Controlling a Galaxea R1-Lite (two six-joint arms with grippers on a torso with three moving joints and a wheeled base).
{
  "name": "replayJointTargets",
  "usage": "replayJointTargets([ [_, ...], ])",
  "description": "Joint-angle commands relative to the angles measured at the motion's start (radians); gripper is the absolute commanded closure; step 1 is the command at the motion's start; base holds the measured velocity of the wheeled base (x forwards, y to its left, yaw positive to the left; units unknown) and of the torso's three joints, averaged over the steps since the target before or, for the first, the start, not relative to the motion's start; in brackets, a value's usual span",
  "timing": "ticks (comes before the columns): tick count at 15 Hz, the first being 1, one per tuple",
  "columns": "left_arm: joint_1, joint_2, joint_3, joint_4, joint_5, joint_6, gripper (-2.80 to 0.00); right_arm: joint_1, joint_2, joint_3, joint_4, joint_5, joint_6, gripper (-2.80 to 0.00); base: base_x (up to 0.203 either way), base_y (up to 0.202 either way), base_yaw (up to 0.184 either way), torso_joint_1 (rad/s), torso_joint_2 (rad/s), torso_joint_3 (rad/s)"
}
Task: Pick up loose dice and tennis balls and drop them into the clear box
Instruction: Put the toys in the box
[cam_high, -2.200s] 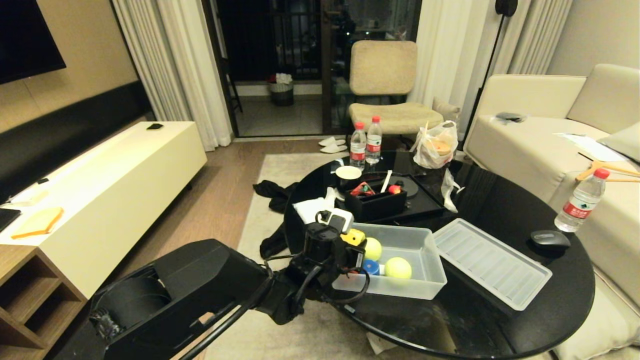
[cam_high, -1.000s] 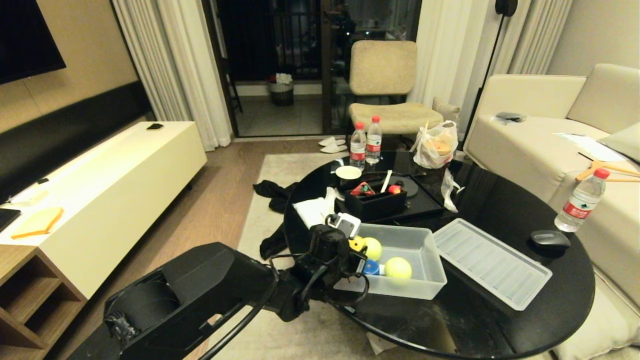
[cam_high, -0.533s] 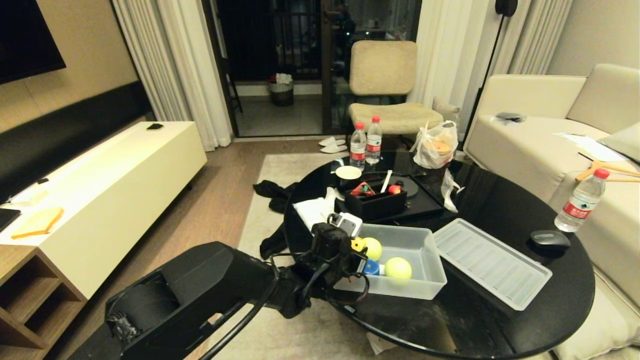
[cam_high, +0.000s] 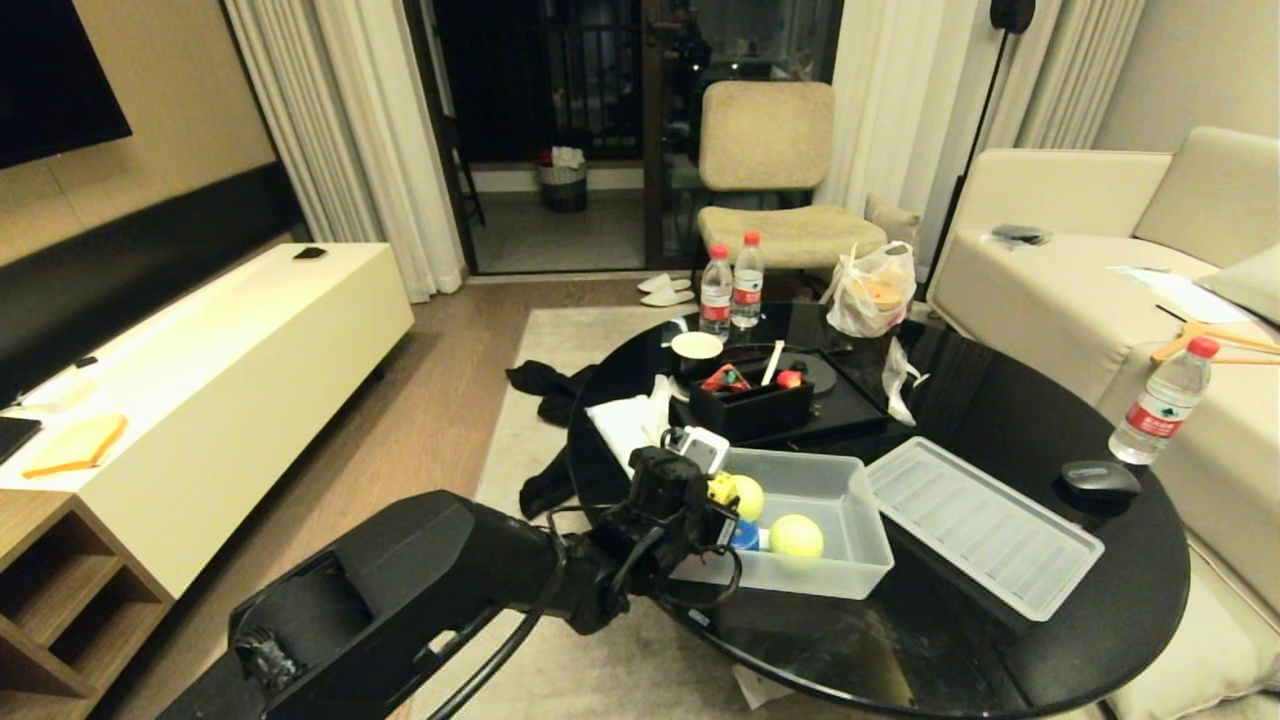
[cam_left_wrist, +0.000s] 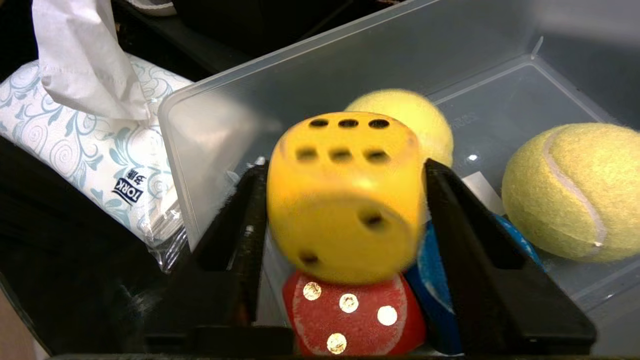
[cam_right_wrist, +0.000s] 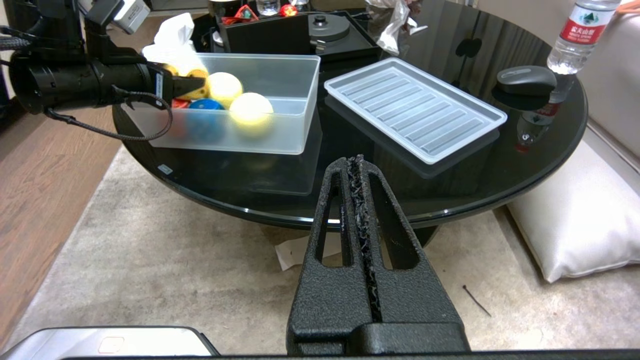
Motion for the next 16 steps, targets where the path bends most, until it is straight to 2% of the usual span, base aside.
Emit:
replayJointTargets([
  [1, 0.001, 0.010, -0.004, 0.000, 0.002, 0.001, -2.80, 0.000, 0.002, 0.000, 0.000, 0.000, 0.000, 0.00, 0.000, 0.000, 0.000, 0.000, 0.00, 0.000],
  [9, -0.010, -0.042, 0.004, -0.005, 0.022, 0.002, -2.80, 0.000, 0.002, 0.000, -0.001, 0.000, 0.000, 0.00, 0.000, 0.000, 0.000, 0.000, 0.00, 0.000],
  [16, -0.054, -0.252, 0.112, 0.000, 0.033, -0.003, -2.80, 0.000, 0.002, 0.000, 0.000, 0.000, 0.000, 0.00, 0.000, 0.000, 0.000, 0.000, 0.00, 0.000],
])
